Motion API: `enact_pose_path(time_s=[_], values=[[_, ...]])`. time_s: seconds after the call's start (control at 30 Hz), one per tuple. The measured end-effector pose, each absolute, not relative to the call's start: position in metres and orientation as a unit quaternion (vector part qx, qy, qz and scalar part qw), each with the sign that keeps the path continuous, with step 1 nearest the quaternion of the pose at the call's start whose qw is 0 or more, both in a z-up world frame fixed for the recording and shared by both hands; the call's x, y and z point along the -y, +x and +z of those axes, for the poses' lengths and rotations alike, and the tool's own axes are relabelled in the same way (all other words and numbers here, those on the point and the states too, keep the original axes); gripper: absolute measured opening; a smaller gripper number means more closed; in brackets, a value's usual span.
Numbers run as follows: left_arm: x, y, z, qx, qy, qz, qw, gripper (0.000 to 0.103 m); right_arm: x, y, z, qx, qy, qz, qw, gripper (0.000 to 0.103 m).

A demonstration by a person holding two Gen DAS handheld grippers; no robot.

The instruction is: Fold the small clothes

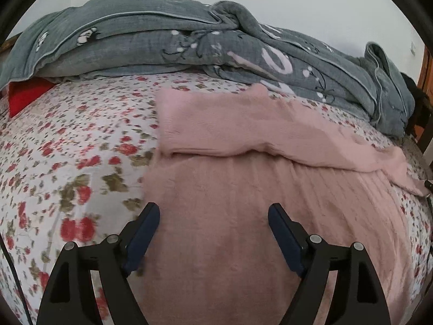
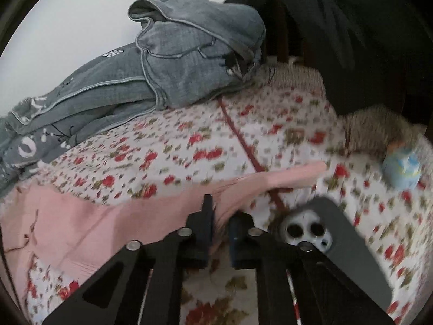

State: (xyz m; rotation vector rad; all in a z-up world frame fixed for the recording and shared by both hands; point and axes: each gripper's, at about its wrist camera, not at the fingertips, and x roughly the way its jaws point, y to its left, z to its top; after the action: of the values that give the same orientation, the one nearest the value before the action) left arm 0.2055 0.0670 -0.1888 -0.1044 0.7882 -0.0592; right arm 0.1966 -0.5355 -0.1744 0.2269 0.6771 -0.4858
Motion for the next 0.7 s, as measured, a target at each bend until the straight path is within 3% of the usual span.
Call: enact_pose_path(time_s=[0.43, 0.7], values=[[-0.15, 0.175, -0.17, -0.364, -0.086, 0.001, 0.927, 0.081, 0.355, 0.244, -0.048, -0.228, 0.014, -0.135, 0.964, 0.006], [-0.2, 0.154, -0.164, -0.369, -0.086, 0.03, 0.925, 0.081, 0.163, 0.296, -0.056, -0.25, -0.002, 0.014, 0.968, 0.007]])
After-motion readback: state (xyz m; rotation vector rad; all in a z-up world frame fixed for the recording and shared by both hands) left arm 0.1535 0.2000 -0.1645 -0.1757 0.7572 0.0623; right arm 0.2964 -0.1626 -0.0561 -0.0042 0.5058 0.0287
